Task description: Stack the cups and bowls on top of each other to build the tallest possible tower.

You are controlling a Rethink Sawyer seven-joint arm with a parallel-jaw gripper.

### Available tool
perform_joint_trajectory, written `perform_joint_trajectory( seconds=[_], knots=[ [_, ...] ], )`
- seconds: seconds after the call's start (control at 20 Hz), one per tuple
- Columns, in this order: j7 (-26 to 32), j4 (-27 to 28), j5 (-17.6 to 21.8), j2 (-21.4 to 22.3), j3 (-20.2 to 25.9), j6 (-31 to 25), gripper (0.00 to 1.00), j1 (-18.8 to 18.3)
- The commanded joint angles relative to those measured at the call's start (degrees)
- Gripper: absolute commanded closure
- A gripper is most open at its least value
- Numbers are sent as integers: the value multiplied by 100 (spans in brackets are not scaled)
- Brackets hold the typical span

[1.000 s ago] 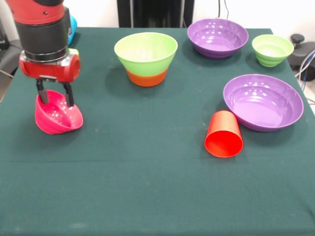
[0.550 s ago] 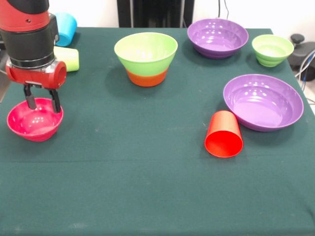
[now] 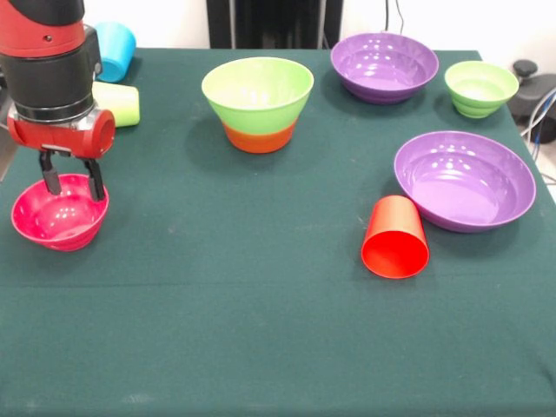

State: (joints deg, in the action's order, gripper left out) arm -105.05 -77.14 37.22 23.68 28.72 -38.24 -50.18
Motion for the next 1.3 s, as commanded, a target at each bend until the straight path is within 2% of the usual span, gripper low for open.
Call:
perform_joint_trajectory(
  seconds=[0.05,0.3,0.7,1.3],
  knots=[
    [1490,62,241,-132,13,-755,0,64],
    [1243,-259,14,134,28,-997,0,174],
    [1023,-291,-116,159,120,-1056,0,304],
    [694,-439,-116,33,116,-704,0,398]
  ],
)
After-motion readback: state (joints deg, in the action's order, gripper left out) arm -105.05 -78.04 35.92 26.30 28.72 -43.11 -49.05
